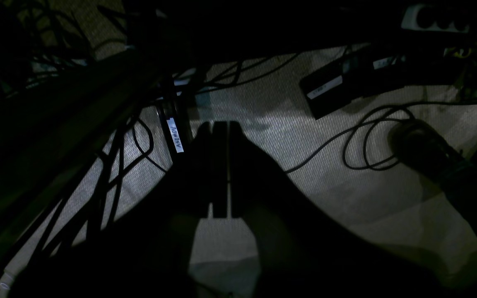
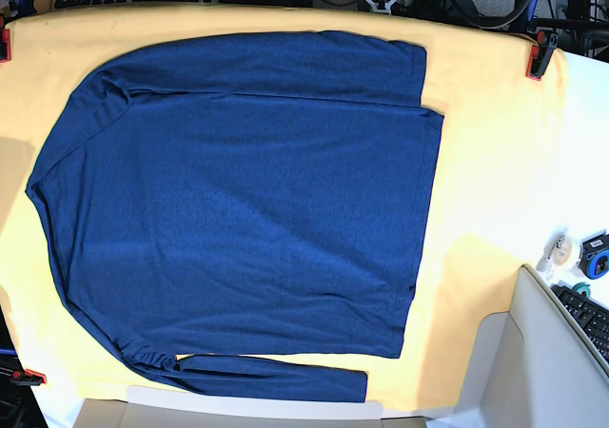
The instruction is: Fold the T-shirt properly
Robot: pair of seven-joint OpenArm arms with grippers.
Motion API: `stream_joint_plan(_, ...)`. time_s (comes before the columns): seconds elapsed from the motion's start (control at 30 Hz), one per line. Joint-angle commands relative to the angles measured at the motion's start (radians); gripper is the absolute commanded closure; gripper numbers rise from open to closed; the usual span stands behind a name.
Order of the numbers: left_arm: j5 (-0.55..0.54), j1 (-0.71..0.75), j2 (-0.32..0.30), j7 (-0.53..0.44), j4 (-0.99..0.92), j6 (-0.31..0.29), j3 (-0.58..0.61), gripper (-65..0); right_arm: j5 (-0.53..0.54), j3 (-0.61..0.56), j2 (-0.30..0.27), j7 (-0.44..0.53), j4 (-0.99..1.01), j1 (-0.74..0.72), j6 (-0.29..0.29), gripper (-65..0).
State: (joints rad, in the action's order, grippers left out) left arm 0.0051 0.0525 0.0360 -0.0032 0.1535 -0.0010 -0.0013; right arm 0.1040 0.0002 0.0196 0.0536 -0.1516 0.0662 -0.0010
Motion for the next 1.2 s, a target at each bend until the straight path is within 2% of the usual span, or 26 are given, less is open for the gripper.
stream_joint_plan(0.0, 0.000, -0.001, 0.002, -0.005, 0.004, -0.001, -0.001, 0.0, -0.002, -0.002, 0.001, 0.009, -0.003, 0.002, 0.002, -0.2)
stream_joint_plan(1.03, -0.003, 0.008, 0.002, -0.007, 0.004, -0.001, -0.001, 0.0, -0.002, -0.004, 0.001, 0.010, -0.003, 0.021, 0.002, -0.2)
stream_joint_plan(1.17, 0.000, 0.031, 0.002, -0.028, 0.036, -0.001, -0.001, 0.0, -0.002, -0.004, 0.001, 0.009, -0.065, 0.051, 0.002, -0.2)
